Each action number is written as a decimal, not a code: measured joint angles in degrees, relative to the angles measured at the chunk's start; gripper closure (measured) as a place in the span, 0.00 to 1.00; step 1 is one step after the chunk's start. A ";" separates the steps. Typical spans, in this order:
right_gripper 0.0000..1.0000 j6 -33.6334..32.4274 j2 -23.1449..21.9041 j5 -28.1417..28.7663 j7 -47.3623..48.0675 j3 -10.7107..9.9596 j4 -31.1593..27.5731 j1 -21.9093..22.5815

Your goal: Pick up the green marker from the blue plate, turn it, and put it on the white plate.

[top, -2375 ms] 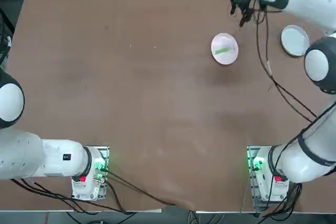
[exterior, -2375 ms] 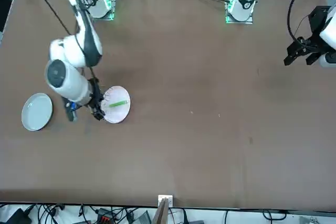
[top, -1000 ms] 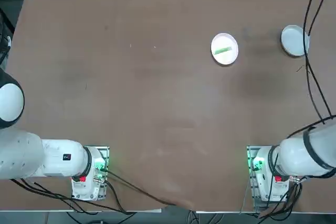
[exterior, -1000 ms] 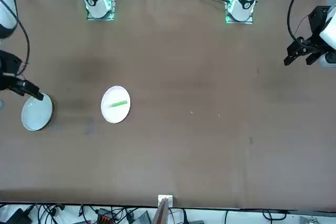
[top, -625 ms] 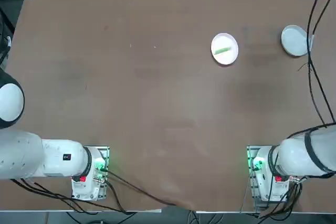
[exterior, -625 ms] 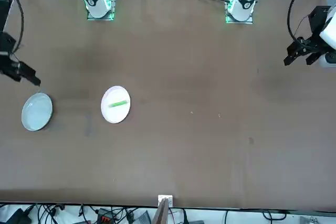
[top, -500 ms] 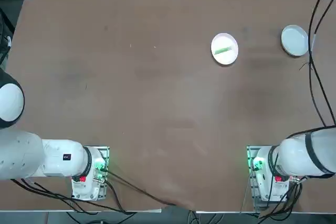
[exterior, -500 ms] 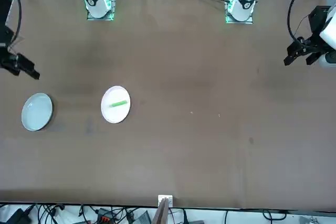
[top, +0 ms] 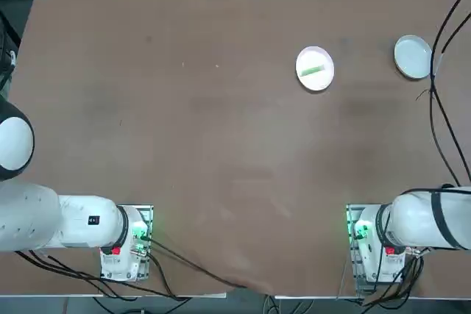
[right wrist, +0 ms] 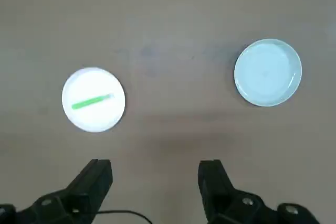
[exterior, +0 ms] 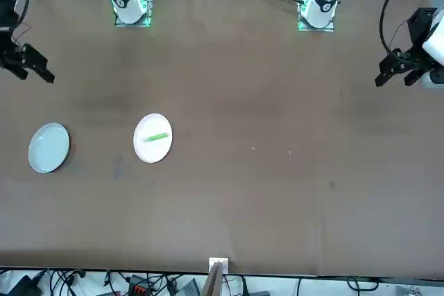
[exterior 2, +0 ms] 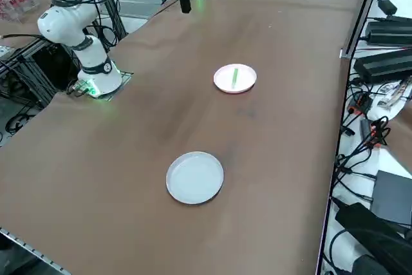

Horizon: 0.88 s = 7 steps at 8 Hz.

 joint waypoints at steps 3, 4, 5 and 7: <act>0.00 -1.16 -0.20 -1.70 -2.05 0.34 -0.11 0.36; 0.00 -1.16 -0.08 -1.86 -2.05 0.57 -0.08 0.43; 0.00 -1.16 0.06 -1.86 -2.05 0.67 0.06 0.45; 0.00 -1.16 0.20 -1.86 -2.05 0.67 0.35 0.44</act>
